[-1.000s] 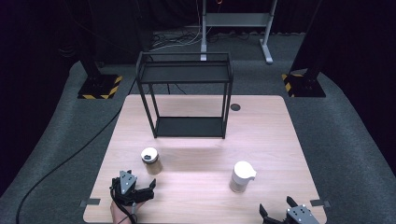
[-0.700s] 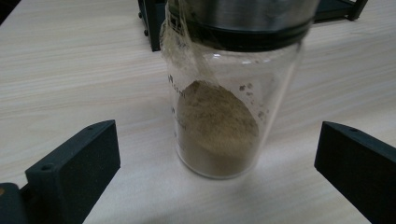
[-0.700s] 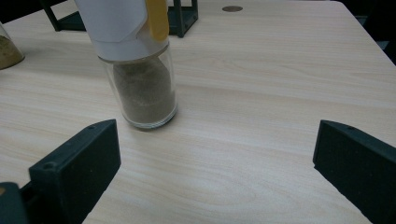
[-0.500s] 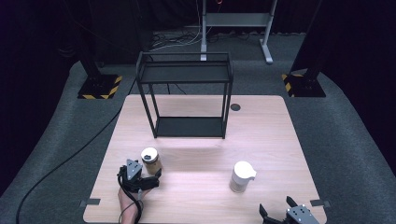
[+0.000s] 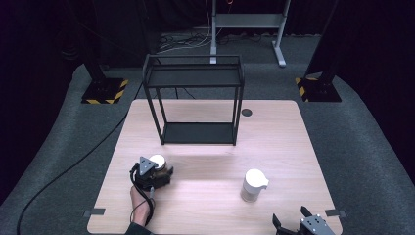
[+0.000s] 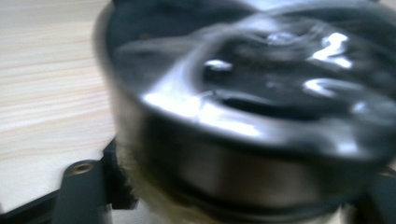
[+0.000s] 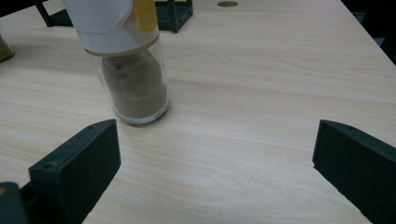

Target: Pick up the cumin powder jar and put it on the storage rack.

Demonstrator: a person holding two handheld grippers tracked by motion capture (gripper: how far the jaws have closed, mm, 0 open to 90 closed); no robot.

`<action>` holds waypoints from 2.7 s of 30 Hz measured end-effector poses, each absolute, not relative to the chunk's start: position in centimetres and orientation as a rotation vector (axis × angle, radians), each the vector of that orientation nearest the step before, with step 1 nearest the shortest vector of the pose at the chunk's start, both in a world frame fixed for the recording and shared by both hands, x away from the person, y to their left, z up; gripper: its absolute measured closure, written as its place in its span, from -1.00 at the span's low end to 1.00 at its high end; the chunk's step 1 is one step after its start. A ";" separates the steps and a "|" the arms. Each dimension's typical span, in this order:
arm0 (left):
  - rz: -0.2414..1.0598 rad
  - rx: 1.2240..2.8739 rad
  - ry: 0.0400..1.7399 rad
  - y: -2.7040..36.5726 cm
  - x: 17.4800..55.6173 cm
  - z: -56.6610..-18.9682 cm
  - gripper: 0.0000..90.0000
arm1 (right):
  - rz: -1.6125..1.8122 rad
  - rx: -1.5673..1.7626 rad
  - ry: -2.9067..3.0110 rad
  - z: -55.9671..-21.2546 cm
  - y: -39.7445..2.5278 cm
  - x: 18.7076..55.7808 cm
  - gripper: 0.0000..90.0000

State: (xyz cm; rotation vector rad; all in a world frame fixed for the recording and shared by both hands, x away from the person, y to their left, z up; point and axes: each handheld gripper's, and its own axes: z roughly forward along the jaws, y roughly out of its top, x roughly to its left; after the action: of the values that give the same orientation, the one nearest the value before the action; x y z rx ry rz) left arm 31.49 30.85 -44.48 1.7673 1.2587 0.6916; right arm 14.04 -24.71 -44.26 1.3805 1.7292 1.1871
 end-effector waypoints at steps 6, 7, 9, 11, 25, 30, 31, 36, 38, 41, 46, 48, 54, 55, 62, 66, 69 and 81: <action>0.673 1.769 1.242 31.0 31.1 -44.4 -0.32 | 1.190 1.390 1.714 -44.3 -24.9 13.9 -1.00; 0.673 1.762 1.242 31.1 31.0 -44.4 -0.32 | 1.188 1.391 1.713 -44.3 -24.9 13.9 -1.00; 0.675 1.759 1.240 31.3 30.7 -44.1 -0.32 | 1.188 1.389 1.715 -44.3 -24.9 13.9 -1.00; 0.680 1.752 1.236 31.5 30.3 -44.0 -0.32 | 1.189 1.388 1.714 -44.3 -24.9 13.9 -1.00; 0.674 1.722 1.213 33.5 27.0 -42.7 -0.32 | 1.175 1.383 1.731 -44.2 -24.6 14.0 -1.00; 0.681 1.722 1.192 34.0 26.2 -41.9 -0.32 | 1.178 1.380 1.704 -44.2 -24.5 13.7 -1.00; 0.682 1.720 1.187 34.1 26.1 -41.8 -0.32 | 1.178 1.384 1.703 -44.2 -24.5 13.7 -1.00; 0.696 1.725 1.170 34.3 25.8 -41.1 -0.32 | 1.165 1.376 1.706 -44.2 -24.1 13.7 -1.00; 0.700 1.716 1.169 34.4 25.7 -40.9 -0.32 | 1.165 1.380 1.715 -44.2 -24.2 13.9 -1.00; 0.706 1.706 1.166 34.6 25.6 -40.5 -0.32 | 1.160 1.372 1.725 -44.1 -24.1 13.9 -1.00; 0.707 1.698 1.163 34.7 25.6 -39.9 -0.32 | 1.169 1.367 1.723 -43.9 -24.1 13.8 -1.00; 0.704 1.703 1.155 34.8 25.7 -39.6 -0.32 | 1.173 1.364 1.720 -43.9 -24.1 13.7 -1.00; 0.706 1.697 1.128 34.8 25.9 -39.0 -0.32 | 1.156 1.366 1.725 -43.8 -24.0 13.7 -1.00; 0.709 1.696 1.124 34.8 25.9 -38.9 -0.32 | 1.157 1.366 1.723 -43.8 -24.0 13.7 -1.00; 0.714 1.710 1.108 34.8 26.2 -37.9 -0.32 | 1.151 1.367 1.724 -43.7 -23.8 13.7 -1.00; 0.723 1.713 1.095 34.7 26.5 -37.4 -0.32 | 1.152 1.366 1.721 -43.7 -23.8 13.7 -1.00; 0.725 1.709 1.083 34.7 26.7 -37.0 -0.32 | 1.149 1.363 1.720 -43.6 -23.8 13.6 -1.00; 0.750 1.740 1.029 34.4 28.2 -34.0 -0.32 | 1.146 1.355 1.725 -43.6 -23.6 13.6 -1.00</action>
State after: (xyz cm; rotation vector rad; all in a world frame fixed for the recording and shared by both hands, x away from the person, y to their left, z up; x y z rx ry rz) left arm 28.22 34.40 -33.98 1.7399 1.0288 0.7504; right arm 13.64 -23.61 -43.57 1.3554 1.7255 1.1458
